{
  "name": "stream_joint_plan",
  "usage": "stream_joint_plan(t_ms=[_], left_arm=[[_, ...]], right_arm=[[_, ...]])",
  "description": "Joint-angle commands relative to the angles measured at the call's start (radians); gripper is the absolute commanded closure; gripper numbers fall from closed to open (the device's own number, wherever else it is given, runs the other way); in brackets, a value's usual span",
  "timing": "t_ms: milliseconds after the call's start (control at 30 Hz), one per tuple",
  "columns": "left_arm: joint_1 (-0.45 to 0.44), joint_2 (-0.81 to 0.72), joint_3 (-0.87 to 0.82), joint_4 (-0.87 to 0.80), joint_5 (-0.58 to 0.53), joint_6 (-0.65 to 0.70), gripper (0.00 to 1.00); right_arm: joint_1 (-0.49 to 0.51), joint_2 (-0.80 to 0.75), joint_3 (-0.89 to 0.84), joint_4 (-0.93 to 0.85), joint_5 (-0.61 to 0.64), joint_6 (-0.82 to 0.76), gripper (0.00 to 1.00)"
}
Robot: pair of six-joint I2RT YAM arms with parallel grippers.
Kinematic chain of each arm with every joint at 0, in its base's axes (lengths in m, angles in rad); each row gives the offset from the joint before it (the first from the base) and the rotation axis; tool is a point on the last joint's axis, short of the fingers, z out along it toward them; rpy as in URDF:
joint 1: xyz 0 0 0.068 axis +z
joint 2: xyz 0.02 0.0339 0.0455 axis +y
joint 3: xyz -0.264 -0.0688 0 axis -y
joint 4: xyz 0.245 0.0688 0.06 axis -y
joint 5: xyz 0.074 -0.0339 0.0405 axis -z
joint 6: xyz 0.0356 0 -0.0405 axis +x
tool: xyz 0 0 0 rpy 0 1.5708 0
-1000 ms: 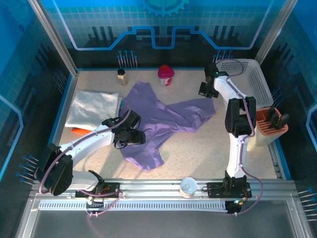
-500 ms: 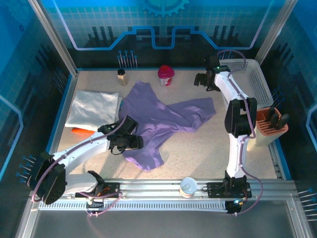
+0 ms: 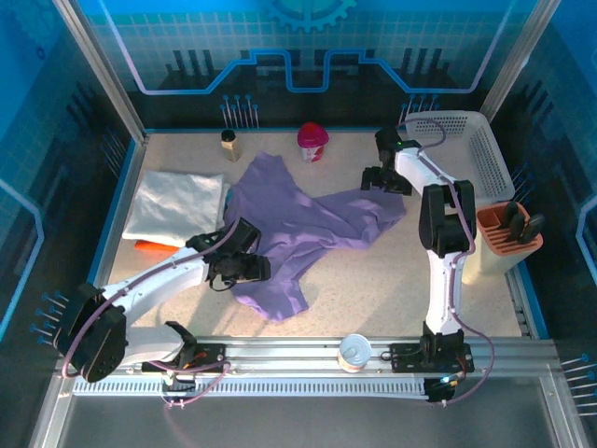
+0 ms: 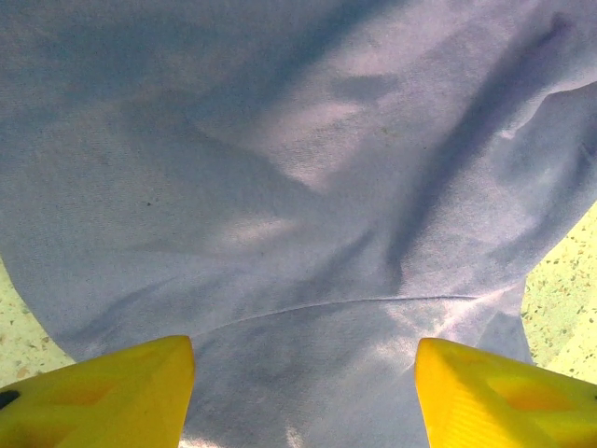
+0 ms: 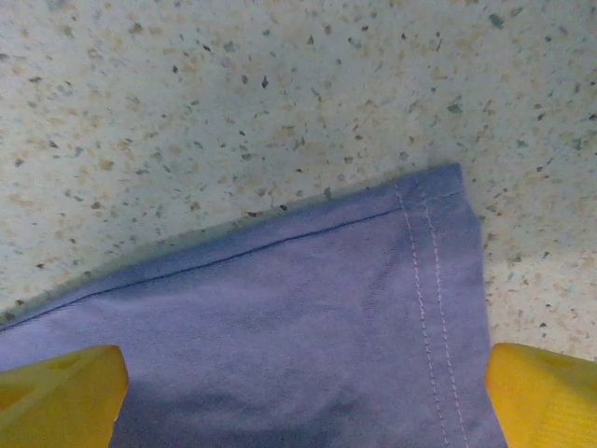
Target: Fold and stack the t-shirts
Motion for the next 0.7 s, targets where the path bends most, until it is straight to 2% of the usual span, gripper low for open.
stream_joint_plan(t_ms=[0, 133, 167, 200, 367, 433, 467, 533, 667], left_arm=[[-0.007, 0.008, 0.028, 0.009, 0.015, 0.002, 0.35], [-0.007, 0.011, 0.035, 0.006, 0.015, 0.007, 0.35], [-0.007, 0.011, 0.036, 0.005, 0.015, 0.008, 0.35], [-0.006, 0.013, 0.039, 0.003, 0.015, 0.01, 0.35], [-0.008, 0.013, 0.043, 0.006, 0.014, 0.01, 0.35], [-0.008, 0.014, 0.043, 0.009, 0.015, 0.01, 0.35], [-0.007, 0.016, 0.044, 0.006, 0.015, 0.012, 0.35], [-0.007, 0.016, 0.042, 0.005, 0.015, 0.013, 0.35], [-0.009, 0.016, 0.03, 0.011, 0.024, 0.006, 0.35]], right_arm=[[-0.007, 0.038, 0.005, -0.029, -0.046, -0.015, 0.07], [-0.02, 0.064, 0.03, -0.042, -0.088, -0.016, 0.15], [-0.019, 0.066, 0.035, -0.042, -0.09, -0.018, 0.24], [-0.02, 0.068, 0.035, -0.041, -0.096, -0.021, 0.27], [-0.023, 0.088, 0.055, -0.053, -0.129, -0.023, 0.29], [-0.024, 0.107, 0.057, -0.054, -0.141, -0.018, 0.33], [-0.024, 0.115, 0.056, -0.054, -0.143, -0.016, 0.39], [-0.022, 0.11, 0.056, -0.051, -0.132, -0.01, 0.6], [-0.017, 0.065, 0.05, -0.035, -0.097, -0.003, 0.81]])
